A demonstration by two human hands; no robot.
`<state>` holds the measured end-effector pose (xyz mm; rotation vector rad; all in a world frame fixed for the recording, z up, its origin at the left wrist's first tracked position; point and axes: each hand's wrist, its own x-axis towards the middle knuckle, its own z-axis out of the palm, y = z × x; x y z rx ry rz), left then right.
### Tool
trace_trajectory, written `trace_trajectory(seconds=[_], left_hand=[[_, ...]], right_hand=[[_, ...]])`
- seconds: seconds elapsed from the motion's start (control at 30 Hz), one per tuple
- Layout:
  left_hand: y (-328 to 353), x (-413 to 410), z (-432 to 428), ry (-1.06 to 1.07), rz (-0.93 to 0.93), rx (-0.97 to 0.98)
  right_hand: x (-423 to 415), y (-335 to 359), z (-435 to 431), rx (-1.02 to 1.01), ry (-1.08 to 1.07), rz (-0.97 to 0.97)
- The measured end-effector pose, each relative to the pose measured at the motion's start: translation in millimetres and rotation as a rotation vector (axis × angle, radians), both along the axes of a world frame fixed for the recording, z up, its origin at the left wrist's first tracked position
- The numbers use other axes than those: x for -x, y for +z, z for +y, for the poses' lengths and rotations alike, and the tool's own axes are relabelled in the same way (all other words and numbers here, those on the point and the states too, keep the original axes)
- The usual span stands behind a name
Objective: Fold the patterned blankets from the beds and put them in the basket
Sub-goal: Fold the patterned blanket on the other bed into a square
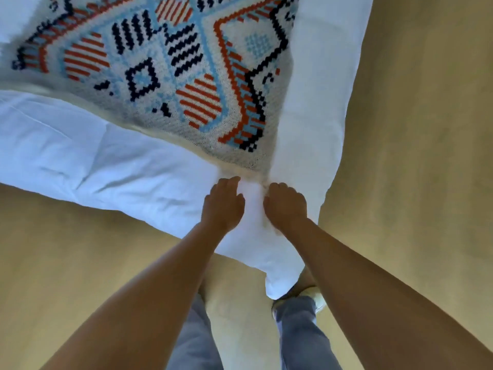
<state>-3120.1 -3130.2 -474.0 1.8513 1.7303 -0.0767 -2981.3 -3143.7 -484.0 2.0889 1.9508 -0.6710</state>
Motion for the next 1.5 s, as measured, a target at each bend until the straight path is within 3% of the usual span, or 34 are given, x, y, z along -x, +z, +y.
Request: trace_trajectory(seconds=[0.1,0.2,0.37,0.53,1.07,1.17,1.33,1.5], left_hand=[[-2.1,-39.0,-21.5,0.264,-0.020,0.031],[-3.3,-80.9,-38.8,0.361,0.082,0.039],[4.1,-119.7,-31.1,0.428,0.185,-0.002],[5.1,-130.7,7.4,0.301,0.242,-0.079],[-7.5,-222.2,278.2,0.352,0.240,-0.083],[-7.4,-239.6,317.1,0.349,0.279,-0.095],[-13.4,-256.7,368.1,0.554,0.399,-0.102],[-11.8,-267.9,403.3,0.527,0.541,-0.113]], right_hand=[[-30.5,5.6,-43.9,0.062,0.189,-0.003],[-44.6,11.5,-50.0,0.104,0.217,0.039],[-67.9,29.2,-12.9,0.032,0.225,0.102],[-104.4,34.2,25.9,-0.064,0.356,0.050],[-206.0,24.9,293.5,-0.117,0.491,0.084],[-233.9,19.7,332.1,-0.109,0.501,0.088],[-281.4,16.3,413.2,-0.149,0.684,0.080],[-298.6,23.5,493.6,-0.181,0.824,0.083]])
